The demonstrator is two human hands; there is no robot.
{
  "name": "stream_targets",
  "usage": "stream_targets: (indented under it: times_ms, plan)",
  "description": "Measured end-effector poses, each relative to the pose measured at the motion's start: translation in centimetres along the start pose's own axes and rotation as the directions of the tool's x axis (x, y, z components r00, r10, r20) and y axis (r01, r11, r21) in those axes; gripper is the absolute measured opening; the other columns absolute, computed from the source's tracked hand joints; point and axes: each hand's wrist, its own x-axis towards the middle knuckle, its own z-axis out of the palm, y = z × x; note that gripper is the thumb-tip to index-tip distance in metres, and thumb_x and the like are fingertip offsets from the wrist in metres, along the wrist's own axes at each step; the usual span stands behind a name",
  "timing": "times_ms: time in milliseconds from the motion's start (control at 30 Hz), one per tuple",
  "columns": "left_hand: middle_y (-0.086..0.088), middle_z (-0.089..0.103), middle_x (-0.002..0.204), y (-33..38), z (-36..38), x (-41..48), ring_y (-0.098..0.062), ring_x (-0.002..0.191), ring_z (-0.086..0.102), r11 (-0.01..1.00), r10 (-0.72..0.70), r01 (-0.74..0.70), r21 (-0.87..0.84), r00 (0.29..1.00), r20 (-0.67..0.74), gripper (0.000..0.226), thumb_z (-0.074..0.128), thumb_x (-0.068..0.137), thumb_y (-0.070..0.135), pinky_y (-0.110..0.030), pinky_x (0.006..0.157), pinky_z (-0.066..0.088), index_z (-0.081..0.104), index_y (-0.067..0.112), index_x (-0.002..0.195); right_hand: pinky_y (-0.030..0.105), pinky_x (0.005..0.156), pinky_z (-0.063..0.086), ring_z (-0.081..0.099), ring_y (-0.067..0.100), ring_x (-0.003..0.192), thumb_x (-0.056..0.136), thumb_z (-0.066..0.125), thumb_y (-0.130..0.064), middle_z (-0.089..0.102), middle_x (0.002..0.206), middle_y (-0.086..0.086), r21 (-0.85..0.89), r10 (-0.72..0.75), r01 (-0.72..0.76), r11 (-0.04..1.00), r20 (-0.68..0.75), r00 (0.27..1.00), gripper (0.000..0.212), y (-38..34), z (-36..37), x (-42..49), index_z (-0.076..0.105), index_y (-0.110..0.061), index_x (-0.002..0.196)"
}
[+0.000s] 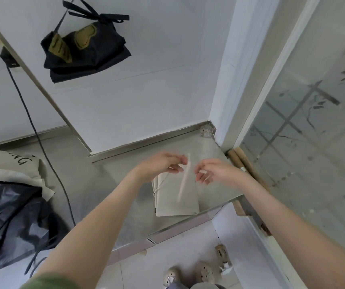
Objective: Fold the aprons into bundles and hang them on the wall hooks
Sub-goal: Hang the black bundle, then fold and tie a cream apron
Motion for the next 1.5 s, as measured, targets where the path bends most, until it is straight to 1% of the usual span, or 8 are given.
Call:
stream_targets:
  times_ms: [333,433,633,767,900,1133,1400,1500]
  plan:
    - [0.014,0.065,0.102,0.2,2.6,1.1,-0.009,0.098,0.054,0.938,0.123,-0.022,0.346,0.954,-0.274,0.007,0.057,0.089,0.022,-0.022,0.074,0.037,0.058,0.027,0.093,0.02,0.069,0.044,0.06,0.009,0.073,0.096,0.051,-0.017,0.066,0.075,-0.011,-0.379,-0.205,0.154,0.912,-0.098,0.974,0.022,-0.2,1.1,-1.3,0.071,-0.013,0.091]
    - [0.017,0.063,0.081,0.0,2.7,1.5,-0.007,0.084,0.057,0.977,0.089,0.011,0.214,0.889,-0.45,0.014,0.052,0.093,0.02,-0.011,0.068,0.041,0.06,0.016,0.104,0.028,0.083,0.045,0.061,0.018,0.093,0.094,0.055,-0.019,0.065,0.092,-0.005,-0.474,-0.252,0.196,0.858,-0.057,0.966,0.02,-0.3,1.6,-1.6,0.072,-0.024,0.087]
    - [-0.006,0.057,0.072,-0.1,3.0,2.0,-0.016,0.053,0.059,0.993,-0.088,0.034,-0.111,0.849,-0.521,0.014,0.039,0.099,0.011,-0.038,0.078,0.055,0.051,0.004,0.099,0.023,0.088,0.041,0.054,0.016,0.098,0.095,0.056,-0.021,0.059,0.099,0.006,-0.593,-0.367,0.29,0.751,-0.01,0.93,0.017,-1.5,2.3,-2.1,0.073,-0.016,0.098]
    - [-0.012,0.053,0.07,0.2,3.0,2.5,-0.021,0.044,0.051,0.895,-0.29,-0.019,-0.446,0.735,-0.613,0.016,0.028,0.097,0.0,-0.032,0.057,0.054,0.042,0.002,0.104,0.018,0.084,0.043,0.06,0.011,0.092,0.095,0.054,-0.014,0.065,0.09,-0.006,-0.516,-0.332,0.251,0.819,-0.068,0.941,0.018,-0.8,2.5,-2.1,0.071,-0.018,0.096]
    - [-0.01,0.044,0.041,0.4,2.6,2.5,-0.017,0.032,0.035,0.743,-0.47,-0.004,-0.67,0.71,-0.525,0.032,0.026,0.089,-0.018,-0.022,0.034,0.039,0.044,0.002,0.071,0.017,0.081,0.046,0.062,-0.001,0.082,0.095,0.055,-0.014,0.067,0.083,-0.013,-0.441,-0.292,0.242,0.864,-0.047,0.955,0.015,-0.1,2.4,-2.3,0.069,-0.013,0.089]
    - [-0.003,0.051,0.069,-0.9,3.8,2.0,-0.016,0.053,0.039,0.975,-0.222,0.21,-0.073,0.893,-0.392,0.029,0.037,0.093,0.0,-0.024,0.049,0.033,0.059,0.005,0.11,0.02,0.085,0.048,0.063,-0.003,0.084,0.095,0.056,-0.017,0.071,0.09,-0.004,-0.426,-0.357,0.3,0.853,-0.058,0.932,0.012,-1.3,3.1,-2.5,0.066,-0.021,0.09]
    - [-0.004,0.045,0.066,-1.3,3.2,2.1,-0.013,0.053,0.035,0.925,-0.375,0.307,-0.225,0.834,-0.404,0.031,0.036,0.098,0.005,-0.022,0.049,0.027,0.046,0.008,0.069,0.025,0.101,0.02,0.028,0.01,0.113,0.093,0.06,-0.024,0.047,0.116,-0.013,-0.715,-0.58,0.42,0.559,0.025,0.815,0.014,-1.0,2.9,-2.2,0.072,-0.019,0.093]
    - [-0.002,0.049,0.072,-0.9,3.4,1.4,-0.011,0.056,0.036,0.964,-0.263,0.261,-0.04,0.937,-0.228,0.019,0.039,0.097,0.006,-0.019,0.051,0.028,0.054,0.009,0.085,0.03,0.102,0.017,0.025,0.013,0.123,0.094,0.059,-0.023,0.049,0.133,-0.006,-0.736,-0.605,0.423,0.528,0.023,0.796,0.015,-1.3,2.7,-2.1,0.073,-0.017,0.095]
